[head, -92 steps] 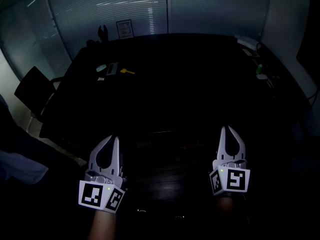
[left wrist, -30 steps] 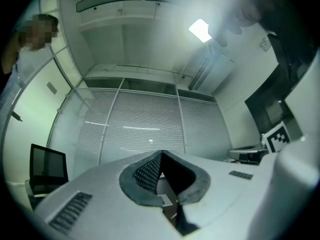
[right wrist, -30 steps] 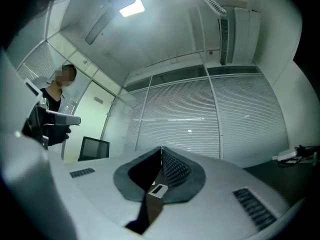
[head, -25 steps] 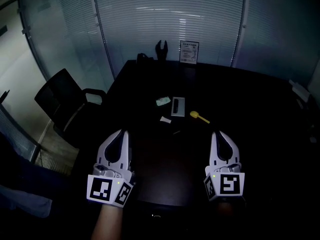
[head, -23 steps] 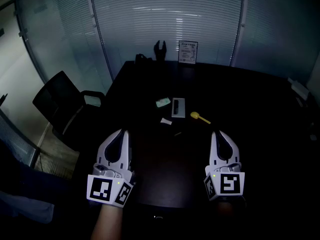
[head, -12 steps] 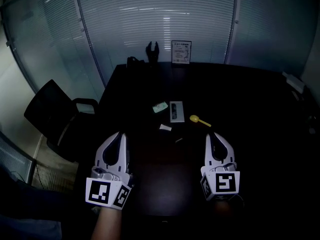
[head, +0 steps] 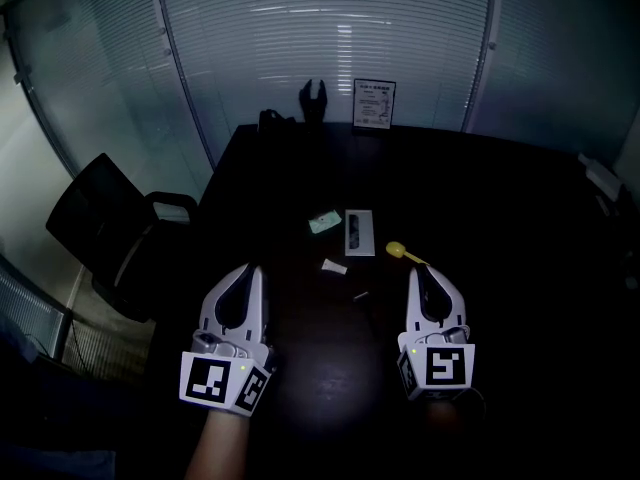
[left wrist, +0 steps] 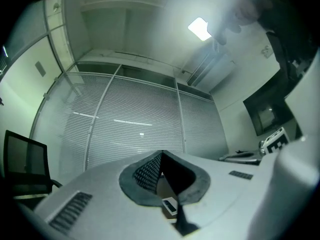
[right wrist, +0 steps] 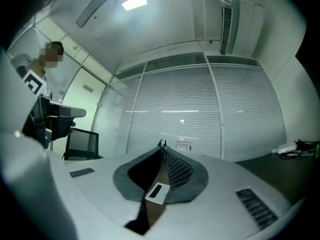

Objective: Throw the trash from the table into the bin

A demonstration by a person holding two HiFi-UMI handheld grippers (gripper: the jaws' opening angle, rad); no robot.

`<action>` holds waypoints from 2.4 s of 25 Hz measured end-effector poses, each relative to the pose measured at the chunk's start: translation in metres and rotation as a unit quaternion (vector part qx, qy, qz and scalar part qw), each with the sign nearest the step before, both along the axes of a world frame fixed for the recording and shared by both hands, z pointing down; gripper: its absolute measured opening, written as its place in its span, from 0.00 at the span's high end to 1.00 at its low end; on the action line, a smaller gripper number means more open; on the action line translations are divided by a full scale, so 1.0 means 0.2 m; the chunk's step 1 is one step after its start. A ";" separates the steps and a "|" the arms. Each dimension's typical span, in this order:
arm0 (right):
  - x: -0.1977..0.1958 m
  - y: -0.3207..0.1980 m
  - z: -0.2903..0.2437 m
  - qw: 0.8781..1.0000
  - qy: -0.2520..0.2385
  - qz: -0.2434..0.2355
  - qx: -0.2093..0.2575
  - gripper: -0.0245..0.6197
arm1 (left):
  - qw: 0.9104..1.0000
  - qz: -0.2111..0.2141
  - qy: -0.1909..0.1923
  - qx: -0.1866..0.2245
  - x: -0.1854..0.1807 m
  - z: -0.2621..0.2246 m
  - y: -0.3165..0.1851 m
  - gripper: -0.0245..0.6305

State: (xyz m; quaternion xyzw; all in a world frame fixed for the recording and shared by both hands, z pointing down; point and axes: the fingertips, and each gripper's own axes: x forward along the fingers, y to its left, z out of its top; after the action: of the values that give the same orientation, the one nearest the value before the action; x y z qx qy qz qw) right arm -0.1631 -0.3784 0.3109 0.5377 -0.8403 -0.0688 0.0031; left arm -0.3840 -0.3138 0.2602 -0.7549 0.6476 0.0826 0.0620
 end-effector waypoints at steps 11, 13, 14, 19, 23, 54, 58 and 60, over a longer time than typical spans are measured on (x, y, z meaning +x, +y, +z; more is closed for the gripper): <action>-0.01 -0.11 0.00 1.000 0.004 -0.012 0.000 0.95 | 1.000 -0.007 -0.001 -0.004 0.01 0.02 -0.10 0.96; -0.02 -0.12 0.02 1.000 0.008 -0.017 -0.011 0.95 | 1.000 -0.008 0.000 -0.004 0.01 0.02 -0.10 0.96; -0.03 -0.13 0.05 0.999 0.011 -0.022 -0.024 0.95 | 1.000 -0.008 0.001 -0.004 0.01 0.02 -0.10 0.96; -0.09 -0.15 0.28 0.994 0.027 -0.061 -0.088 0.87 | 1.000 -0.013 -0.001 0.000 0.01 0.02 -0.09 0.96; -0.15 -0.17 0.46 0.983 0.056 -0.085 -0.150 0.83 | 1.000 -0.017 -0.002 0.001 0.00 0.01 -0.09 0.96; -0.28 -0.14 1.30 0.851 0.210 -0.088 -0.473 0.72 | 0.999 -0.048 0.000 -0.007 -0.13 0.03 -0.06 0.96; -0.27 -0.14 1.43 0.844 0.231 -0.081 -0.477 0.74 | 0.999 -0.048 0.001 -0.005 -0.13 0.03 -0.06 0.96; -0.27 -0.08 1.44 0.832 0.240 -0.084 -0.493 0.80 | 0.999 -0.048 0.001 -0.005 -0.14 0.03 -0.07 0.96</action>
State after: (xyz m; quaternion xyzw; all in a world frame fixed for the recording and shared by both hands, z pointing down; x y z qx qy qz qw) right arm -0.2168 -0.3944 0.5985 0.3587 -0.7777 0.2279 0.4632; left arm -0.4115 -0.3269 0.2660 -0.7229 0.6839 0.0769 0.0617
